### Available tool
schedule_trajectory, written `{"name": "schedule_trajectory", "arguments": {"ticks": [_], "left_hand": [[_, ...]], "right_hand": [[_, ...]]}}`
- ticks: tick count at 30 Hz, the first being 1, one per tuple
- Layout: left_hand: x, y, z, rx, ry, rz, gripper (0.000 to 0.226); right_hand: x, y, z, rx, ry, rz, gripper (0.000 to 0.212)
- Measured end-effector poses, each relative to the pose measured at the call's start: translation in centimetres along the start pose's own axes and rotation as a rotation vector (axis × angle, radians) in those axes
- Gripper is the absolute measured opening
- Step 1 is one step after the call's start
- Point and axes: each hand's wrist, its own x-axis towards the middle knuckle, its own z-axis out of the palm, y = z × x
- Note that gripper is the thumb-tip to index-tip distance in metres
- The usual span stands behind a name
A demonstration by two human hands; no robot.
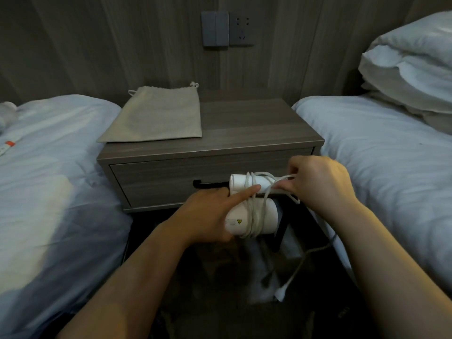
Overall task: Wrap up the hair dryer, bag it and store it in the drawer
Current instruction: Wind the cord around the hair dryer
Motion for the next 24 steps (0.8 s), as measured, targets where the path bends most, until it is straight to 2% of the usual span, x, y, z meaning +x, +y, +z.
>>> {"name": "schedule_trajectory", "arguments": {"ticks": [4, 6, 10, 18, 24], "left_hand": [[-0.2, -0.1, 0.0, -0.017, 0.005, 0.070, 0.101], [-0.4, 0.0, 0.1, -0.026, -0.031, 0.100, 0.102], [-0.3, 0.5, 0.4, -0.030, -0.067, 0.144, 0.105], [-0.5, 1.3, 0.2, -0.046, -0.030, 0.196, 0.099], [-0.5, 1.5, 0.0, -0.041, -0.064, 0.190, 0.094]], "right_hand": [[0.7, 1.0, 1.2, 0.401, -0.108, -0.027, 0.009], [1.1, 1.8, 1.7, 0.511, -0.170, -0.067, 0.025], [1.8, 2.9, 2.8, 0.585, -0.237, -0.078, 0.038], [2.2, 2.8, 4.1, 0.639, -0.200, -0.053, 0.014], [2.3, 2.4, 4.9, 0.663, -0.160, 0.019, 0.011]]}}
